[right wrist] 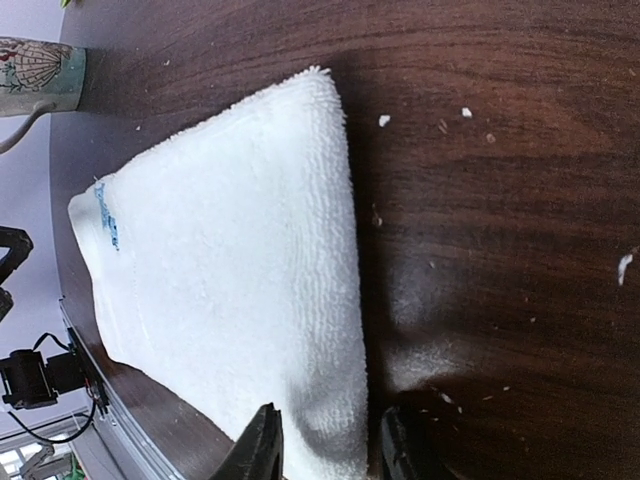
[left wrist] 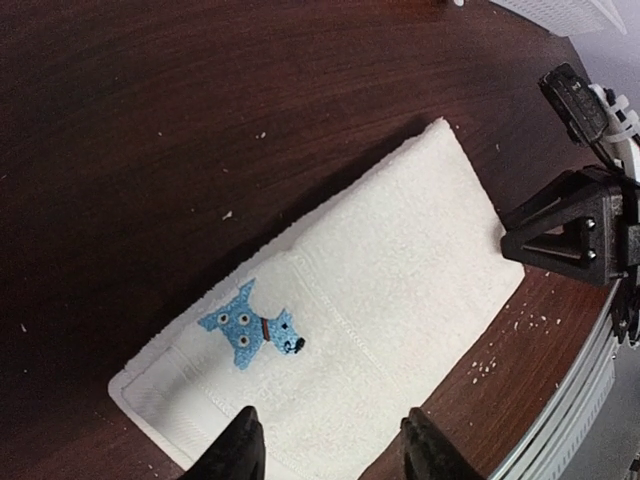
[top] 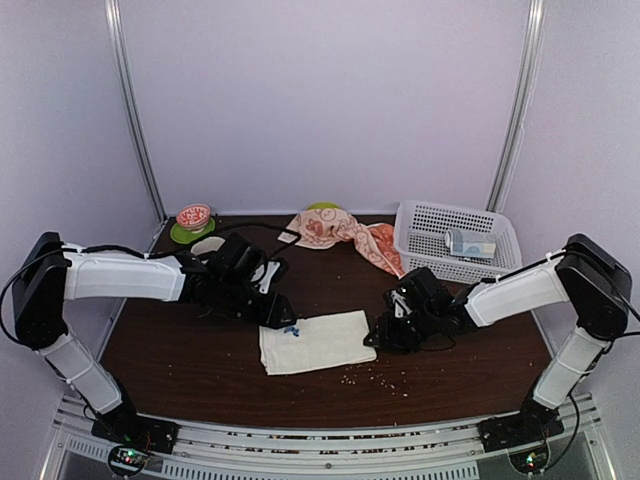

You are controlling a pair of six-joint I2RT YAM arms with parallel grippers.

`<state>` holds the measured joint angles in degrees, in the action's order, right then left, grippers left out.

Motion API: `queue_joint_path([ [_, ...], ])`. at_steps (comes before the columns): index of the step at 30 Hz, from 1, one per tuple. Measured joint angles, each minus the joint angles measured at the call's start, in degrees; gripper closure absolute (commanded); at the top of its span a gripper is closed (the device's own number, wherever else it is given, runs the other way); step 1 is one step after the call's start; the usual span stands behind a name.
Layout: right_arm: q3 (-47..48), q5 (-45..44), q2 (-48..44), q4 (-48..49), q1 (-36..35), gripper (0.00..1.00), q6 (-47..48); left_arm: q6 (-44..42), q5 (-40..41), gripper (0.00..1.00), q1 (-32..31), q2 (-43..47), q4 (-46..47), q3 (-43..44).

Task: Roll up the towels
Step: Smooth out the towel at the center of the board, then roll the towel at the center of the board.

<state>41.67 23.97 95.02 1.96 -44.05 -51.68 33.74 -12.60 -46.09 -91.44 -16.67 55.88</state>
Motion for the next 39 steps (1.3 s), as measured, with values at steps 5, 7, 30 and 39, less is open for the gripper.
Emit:
queue_joint_path([
  [5, 0.1, -0.2, 1.0, 1.1, -0.3, 0.93, -0.6, 0.0, 0.9, 0.58, 0.0, -1.4, 1.2, -0.2],
  [7, -0.3, -1.0, 1.1, 1.0, -0.3, 1.00, -1.2, 0.0, 1.6, 0.58, 0.0, -2.5, 1.2, -0.6],
  [30, 11.8, -26.1, -13.0, -36.2, -3.3, 1.00, 17.5, -0.1, -1.5, 0.61, -5.2, -10.8, 6.4, 2.1],
  [39, 14.3, -25.8, -5.4, -35.9, -8.6, 1.00, 18.8, 0.3, -2.2, 0.61, -5.2, -10.8, 7.2, 2.7],
])
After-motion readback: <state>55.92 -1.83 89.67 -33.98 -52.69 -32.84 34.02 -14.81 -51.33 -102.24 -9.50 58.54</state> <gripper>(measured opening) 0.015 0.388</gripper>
